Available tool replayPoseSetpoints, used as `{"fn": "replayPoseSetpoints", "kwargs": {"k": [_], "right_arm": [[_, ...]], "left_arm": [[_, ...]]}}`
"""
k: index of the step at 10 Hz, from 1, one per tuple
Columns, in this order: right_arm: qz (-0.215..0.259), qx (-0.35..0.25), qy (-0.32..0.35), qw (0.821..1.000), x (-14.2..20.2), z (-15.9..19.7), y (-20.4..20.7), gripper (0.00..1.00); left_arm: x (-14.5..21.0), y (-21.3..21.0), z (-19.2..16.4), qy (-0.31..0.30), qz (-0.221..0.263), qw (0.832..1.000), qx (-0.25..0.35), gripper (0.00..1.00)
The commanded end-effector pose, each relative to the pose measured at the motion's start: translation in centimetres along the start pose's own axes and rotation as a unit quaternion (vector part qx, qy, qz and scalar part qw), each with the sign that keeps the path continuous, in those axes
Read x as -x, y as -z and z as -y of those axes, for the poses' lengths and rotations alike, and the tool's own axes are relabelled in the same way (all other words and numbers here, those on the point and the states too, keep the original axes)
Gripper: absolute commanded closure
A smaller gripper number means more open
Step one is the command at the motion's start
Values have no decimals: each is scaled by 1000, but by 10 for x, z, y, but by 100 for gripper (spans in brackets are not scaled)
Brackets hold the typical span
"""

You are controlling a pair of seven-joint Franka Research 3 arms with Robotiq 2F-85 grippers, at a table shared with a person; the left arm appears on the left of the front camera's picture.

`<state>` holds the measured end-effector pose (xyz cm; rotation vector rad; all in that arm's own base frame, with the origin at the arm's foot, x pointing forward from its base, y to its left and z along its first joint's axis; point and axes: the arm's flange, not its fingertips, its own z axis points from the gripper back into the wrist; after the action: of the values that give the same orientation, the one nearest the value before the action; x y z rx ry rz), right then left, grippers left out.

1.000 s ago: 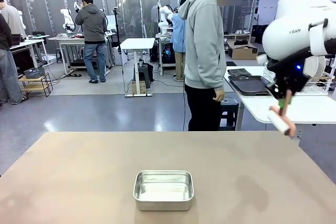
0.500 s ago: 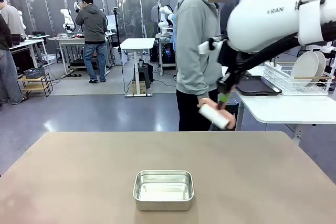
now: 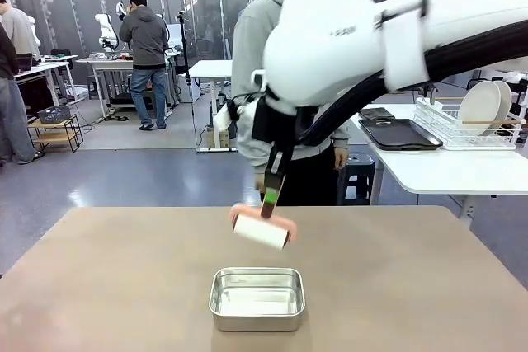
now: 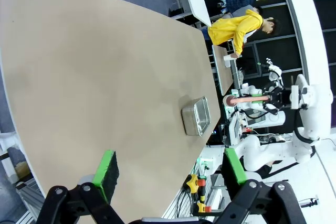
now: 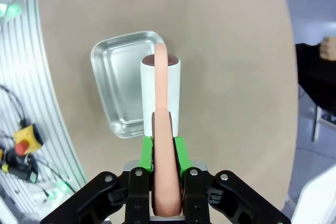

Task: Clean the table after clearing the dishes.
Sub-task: Place the Lint Roller back on top of the Airtight Container.

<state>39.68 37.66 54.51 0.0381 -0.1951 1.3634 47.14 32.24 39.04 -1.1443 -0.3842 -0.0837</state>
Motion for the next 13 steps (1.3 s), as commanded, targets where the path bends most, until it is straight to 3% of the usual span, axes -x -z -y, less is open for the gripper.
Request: {"fn": "replayPoseSetpoints", "kwargs": {"k": [1, 3, 4, 9, 13], "right_arm": [[-55, -19, -45, 997, -17, 3, 14, 79], [-86, -61, -2, 994, -29, 7, 29, 79], [-49, -31, -29, 998, -14, -6, 32, 79], [-49, -31, -29, 998, -14, -6, 32, 79], [-93, -46, -69, 992, -46, 16, 56, 79]], "left_arm": [[5, -2, 3, 8, -4, 1000, -6, 0], [5, -2, 3, 8, -4, 1000, -6, 0], [5, -2, 3, 8, -4, 1000, -6, 0], [5, -2, 3, 8, -4, 1000, -6, 0], [5, -2, 3, 8, -4, 1000, -6, 0]]}}
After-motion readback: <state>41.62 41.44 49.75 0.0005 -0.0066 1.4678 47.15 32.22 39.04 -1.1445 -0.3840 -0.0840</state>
